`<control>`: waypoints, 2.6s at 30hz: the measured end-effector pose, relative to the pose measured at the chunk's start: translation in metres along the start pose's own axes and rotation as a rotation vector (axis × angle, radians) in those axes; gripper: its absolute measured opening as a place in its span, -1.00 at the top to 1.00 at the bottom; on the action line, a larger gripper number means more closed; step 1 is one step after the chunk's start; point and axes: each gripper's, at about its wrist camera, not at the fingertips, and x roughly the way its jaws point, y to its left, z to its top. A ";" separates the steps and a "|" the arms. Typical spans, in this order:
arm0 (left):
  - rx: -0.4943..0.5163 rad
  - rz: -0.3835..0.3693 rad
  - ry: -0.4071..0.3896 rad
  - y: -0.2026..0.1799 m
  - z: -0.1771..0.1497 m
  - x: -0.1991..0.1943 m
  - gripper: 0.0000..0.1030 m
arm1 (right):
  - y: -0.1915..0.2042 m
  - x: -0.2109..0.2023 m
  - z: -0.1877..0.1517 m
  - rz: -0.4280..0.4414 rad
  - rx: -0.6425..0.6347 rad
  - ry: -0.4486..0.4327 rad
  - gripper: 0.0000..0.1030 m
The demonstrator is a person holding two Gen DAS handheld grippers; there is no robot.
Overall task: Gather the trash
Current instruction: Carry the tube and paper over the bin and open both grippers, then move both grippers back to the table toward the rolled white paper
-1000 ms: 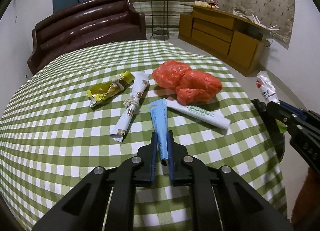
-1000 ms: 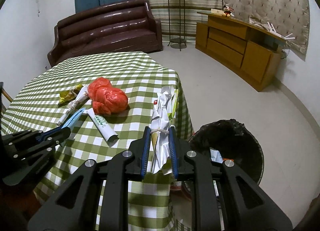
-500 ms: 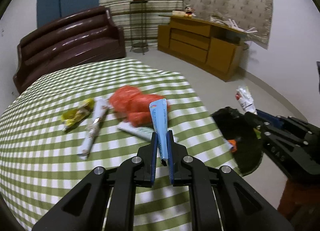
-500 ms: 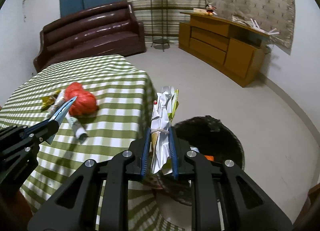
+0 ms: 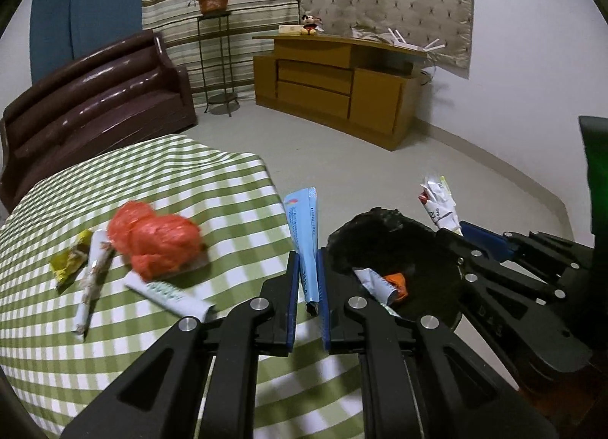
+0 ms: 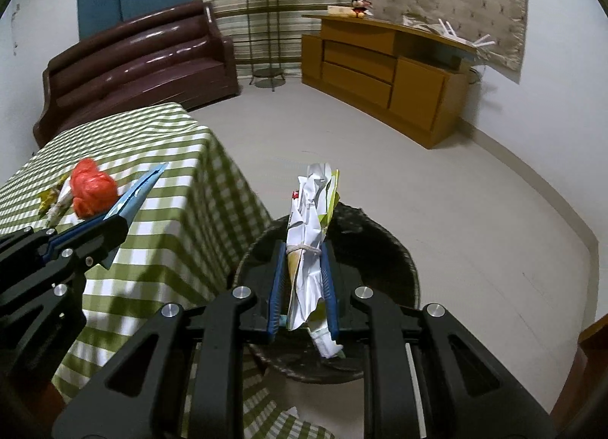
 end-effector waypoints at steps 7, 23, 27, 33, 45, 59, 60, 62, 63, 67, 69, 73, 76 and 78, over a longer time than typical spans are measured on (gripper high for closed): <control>0.026 -0.008 0.007 -0.015 0.006 0.013 0.80 | -0.014 0.001 0.000 -0.024 0.030 -0.007 0.64; 0.079 -0.017 0.024 -0.040 0.013 0.036 0.72 | -0.041 0.011 -0.002 -0.062 0.104 -0.007 0.39; 0.083 -0.018 0.031 -0.041 0.012 0.037 0.58 | -0.044 0.010 -0.001 -0.068 0.113 -0.013 0.38; 0.075 -0.014 0.030 -0.039 0.011 0.039 0.46 | -0.043 0.010 0.000 -0.069 0.113 -0.016 0.37; 0.058 -0.006 0.027 -0.032 0.009 0.033 0.34 | -0.044 0.004 0.003 -0.064 0.116 -0.030 0.23; -0.013 0.065 0.017 0.018 -0.002 0.002 0.20 | -0.010 0.001 0.006 0.011 0.073 -0.020 0.21; -0.022 0.076 0.017 0.024 -0.004 -0.001 0.20 | -0.005 0.000 0.006 0.019 0.064 -0.019 0.21; -0.038 0.095 0.021 0.036 -0.007 -0.006 0.17 | 0.005 0.000 0.005 0.034 0.047 -0.017 0.21; -0.047 0.107 0.023 0.042 -0.009 -0.008 0.17 | 0.009 0.000 0.005 0.041 0.041 -0.016 0.21; -0.079 0.152 0.027 0.067 -0.016 -0.016 0.16 | 0.028 -0.001 0.008 0.075 0.008 -0.016 0.20; -0.095 0.176 0.029 0.080 -0.018 -0.020 0.13 | 0.038 -0.002 0.010 0.093 -0.009 -0.016 0.20; -0.132 0.222 0.031 0.105 -0.025 -0.026 0.08 | 0.056 -0.001 0.013 0.121 -0.037 -0.015 0.19; -0.159 0.252 0.040 0.125 -0.029 -0.027 0.07 | 0.070 0.001 0.015 0.142 -0.056 -0.010 0.19; -0.173 0.268 0.048 0.137 -0.030 -0.027 0.07 | 0.079 0.002 0.016 0.157 -0.068 -0.006 0.19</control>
